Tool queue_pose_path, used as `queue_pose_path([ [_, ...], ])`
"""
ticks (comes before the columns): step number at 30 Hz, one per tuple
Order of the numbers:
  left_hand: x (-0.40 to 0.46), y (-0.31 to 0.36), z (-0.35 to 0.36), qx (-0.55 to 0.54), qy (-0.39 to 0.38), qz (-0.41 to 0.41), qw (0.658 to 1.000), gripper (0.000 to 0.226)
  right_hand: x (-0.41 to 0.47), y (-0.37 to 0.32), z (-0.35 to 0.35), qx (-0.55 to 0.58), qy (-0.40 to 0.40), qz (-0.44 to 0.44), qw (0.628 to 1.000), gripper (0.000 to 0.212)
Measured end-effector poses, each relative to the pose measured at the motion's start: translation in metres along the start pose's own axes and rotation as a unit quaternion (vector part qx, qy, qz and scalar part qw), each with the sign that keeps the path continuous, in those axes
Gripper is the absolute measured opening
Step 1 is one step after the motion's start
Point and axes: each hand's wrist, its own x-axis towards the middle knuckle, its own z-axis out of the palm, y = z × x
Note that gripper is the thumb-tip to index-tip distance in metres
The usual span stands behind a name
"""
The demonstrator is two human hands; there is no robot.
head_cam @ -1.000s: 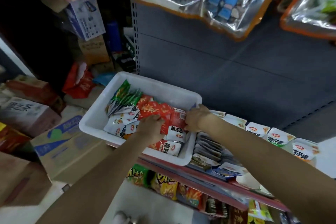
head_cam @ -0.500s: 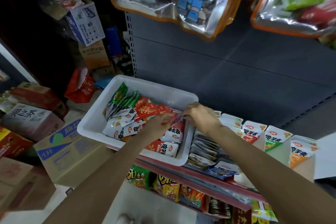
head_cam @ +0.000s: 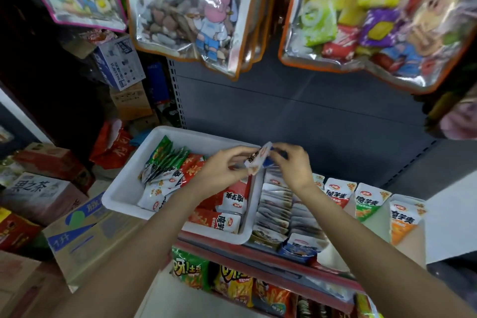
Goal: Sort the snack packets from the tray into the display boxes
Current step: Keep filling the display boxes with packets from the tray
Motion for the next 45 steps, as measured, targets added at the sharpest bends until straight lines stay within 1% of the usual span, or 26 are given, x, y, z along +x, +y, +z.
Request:
queue_pose_path([
  [2,0.003,0.006,0.005,0.0,-0.012,0.002,1.0,0.051,-0.001,0.002,-0.007,0.052,0.002,0.038,0.998,0.013],
  [3,0.005,0.008,0.009,0.011,0.0,0.007,1.0,0.048,-0.003,0.001,-0.011,0.083,0.003,0.05,0.995,0.012],
  [5,0.01,0.015,0.019,0.079,0.065,0.038,0.994,0.032,-0.008,-0.001,-0.018,0.132,0.009,0.062,0.989,0.01],
  [7,0.012,0.026,0.033,0.141,0.146,0.082,0.976,0.017,-0.015,-0.006,-0.027,0.177,0.005,0.075,0.981,0.011],
  [8,0.012,0.032,0.042,0.151,0.167,0.109,0.968,0.014,-0.021,-0.011,-0.032,0.218,-0.008,0.085,0.972,0.012],
  [9,0.013,0.037,0.05,0.158,0.177,0.126,0.963,0.019,-0.026,-0.014,-0.037,0.271,-0.027,0.097,0.957,0.012],
  [10,0.013,0.041,0.059,0.164,0.177,0.139,0.96,0.022,-0.03,-0.015,-0.044,0.325,-0.048,0.106,0.938,0.012],
  [11,0.015,0.042,0.066,0.166,0.164,0.153,0.96,0.019,-0.032,-0.014,-0.051,0.376,-0.06,0.115,0.918,0.02],
  [12,0.016,0.044,0.074,0.171,0.143,0.175,0.959,0.013,-0.034,-0.013,-0.058,0.411,-0.065,0.122,0.901,0.035],
  [13,0.018,0.044,0.083,0.18,0.126,0.195,0.956,0.016,-0.035,-0.007,-0.066,0.429,-0.068,0.123,0.892,0.047],
  [14,0.02,0.045,0.091,0.188,0.111,0.209,0.953,0.021,-0.036,-0.004,-0.073,0.429,-0.067,0.116,0.893,0.044],
  [15,0.022,0.045,0.097,0.187,0.099,0.207,0.955,0.024,-0.037,0.0,-0.079,0.408,-0.058,0.113,0.904,0.03],
  [16,0.023,0.046,0.102,0.177,0.082,0.194,0.961,0.029,-0.037,0.005,-0.087,0.359,-0.038,0.115,0.925,0.014],
  [17,0.023,0.045,0.107,0.169,0.058,0.175,0.968,0.035,-0.037,0.01,-0.094,0.288,-0.004,0.119,0.95,0.009],
  [18,0.025,0.042,0.111,0.168,0.033,0.161,0.972,0.041,-0.037,0.019,-0.102,0.217,0.028,0.122,0.968,0.017],
  [20,0.028,0.035,0.115,0.214,0.005,0.132,0.968,0.048,-0.038,0.032,-0.119,0.116,0.073,0.118,0.984,0.021],
  [22,0.031,0.026,0.116,0.317,-0.008,0.104,0.943,0.048,-0.04,0.038,-0.136,0.016,0.09,0.095,0.991,0.018],
  [23,0.032,0.022,0.116,0.379,-0.03,0.092,0.921,0.047,-0.042,0.039,-0.142,-0.028,0.09,0.078,0.992,0.017],
  [25,0.035,0.015,0.119,0.477,-0.102,0.076,0.87,0.045,-0.044,0.041,-0.151,-0.072,0.085,0.044,0.993,0.017],
  [27,0.037,0.014,0.121,0.524,-0.149,0.071,0.836,0.042,-0.044,0.043,-0.156,-0.091,0.069,0.033,0.993,0.017],
  [28,0.036,0.016,0.121,0.532,-0.153,0.077,0.829,0.04,-0.043,0.046,-0.157,-0.102,0.058,0.029,0.993,0.017],
  [31,0.033,0.017,0.118,0.516,-0.15,0.108,0.837,0.038,-0.043,0.047,-0.158,-0.122,0.016,0.006,0.992,0.018],
  [34,0.026,0.014,0.114,0.488,-0.152,0.113,0.852,0.038,-0.041,0.046,-0.154,-0.147,-0.029,-0.023,0.989,0.018],
  [40,0.023,0.013,0.113,0.475,-0.16,0.112,0.858,0.038,-0.037,0.051,-0.127,-0.234,-0.118,-0.077,0.962,0.025],
  [43,0.023,0.012,0.112,0.467,-0.163,0.112,0.862,0.039,-0.033,0.063,-0.108,-0.255,-0.17,-0.033,0.951,0.021],
  [45,0.021,0.008,0.11,0.46,-0.163,0.116,0.865,0.04,-0.032,0.069,-0.1,-0.244,-0.141,0.007,0.959,0.022],
])
